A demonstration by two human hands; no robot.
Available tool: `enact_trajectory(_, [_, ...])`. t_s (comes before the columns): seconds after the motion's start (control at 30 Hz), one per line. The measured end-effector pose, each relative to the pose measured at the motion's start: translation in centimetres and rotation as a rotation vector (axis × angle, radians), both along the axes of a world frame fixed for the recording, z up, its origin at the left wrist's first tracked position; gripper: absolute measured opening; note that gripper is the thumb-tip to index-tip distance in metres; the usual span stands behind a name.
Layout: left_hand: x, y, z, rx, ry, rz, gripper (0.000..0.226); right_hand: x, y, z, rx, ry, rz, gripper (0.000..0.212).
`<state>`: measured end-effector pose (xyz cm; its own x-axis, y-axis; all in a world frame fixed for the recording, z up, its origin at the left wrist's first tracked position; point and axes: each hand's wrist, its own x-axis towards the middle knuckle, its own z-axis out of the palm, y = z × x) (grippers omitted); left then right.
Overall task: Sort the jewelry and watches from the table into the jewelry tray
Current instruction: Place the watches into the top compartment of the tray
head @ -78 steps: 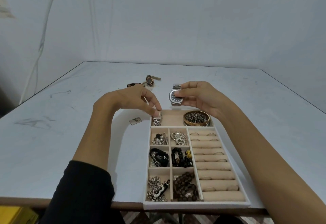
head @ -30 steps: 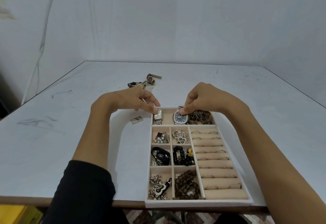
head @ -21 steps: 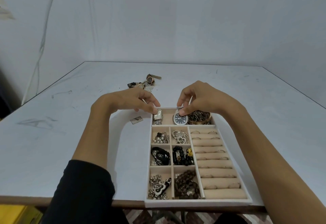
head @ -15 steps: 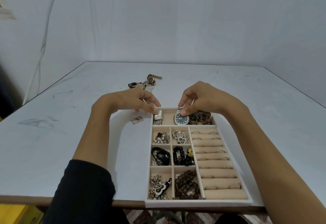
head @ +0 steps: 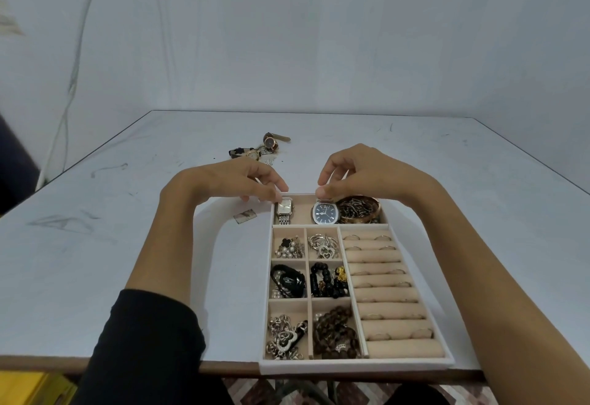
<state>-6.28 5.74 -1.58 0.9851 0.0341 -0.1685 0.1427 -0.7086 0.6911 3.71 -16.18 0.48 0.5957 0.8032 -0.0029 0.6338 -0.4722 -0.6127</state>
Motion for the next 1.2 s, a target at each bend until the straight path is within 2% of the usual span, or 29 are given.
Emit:
enact_trajectory(0.27, [0.0,0.3,-0.2,-0.016,-0.039,0.032,0.016,0.3,0.2,-0.2,0.028,-0.003,-0.041,0.025])
enact_trajectory(0.43, [-0.2,1.5,-0.5,-0.041,-0.041,0.133,0.016,0.4,0.1,-0.3,0.041,0.026,-0.039,0.024])
enact_trajectory(0.6, [0.1,3.1,-1.4,-0.046,-0.066,0.364,0.014,0.7,0.3,-0.6,0.054,0.035,-0.045,0.023])
enact_trajectory(0.73, [1.0,5.2,-2.9,0.03,-0.223,0.671,0.006,1.0,0.4,-0.8,0.085,0.052,-0.077,0.022])
enact_trajectory(0.8, [1.6,5.2,-3.5,0.124,-0.306,0.746,0.015,1.2,0.5,-1.0,0.096,0.064,-0.097,0.022])
enact_trajectory(0.97, [3.9,3.7,-4.3,0.412,-0.377,0.618,0.045,2.2,1.6,-1.1,0.08,0.1,-0.136,0.022])
enact_trajectory(1.1, [5.4,3.9,-5.3,0.546,-0.327,0.514,0.047,3.3,3.3,-0.7,-0.029,0.1,-0.139,0.02])
enact_trajectory(1.2, [5.9,4.1,-5.7,0.539,-0.32,0.52,0.042,4.1,4.9,-0.2,-0.078,0.073,-0.145,0.02])
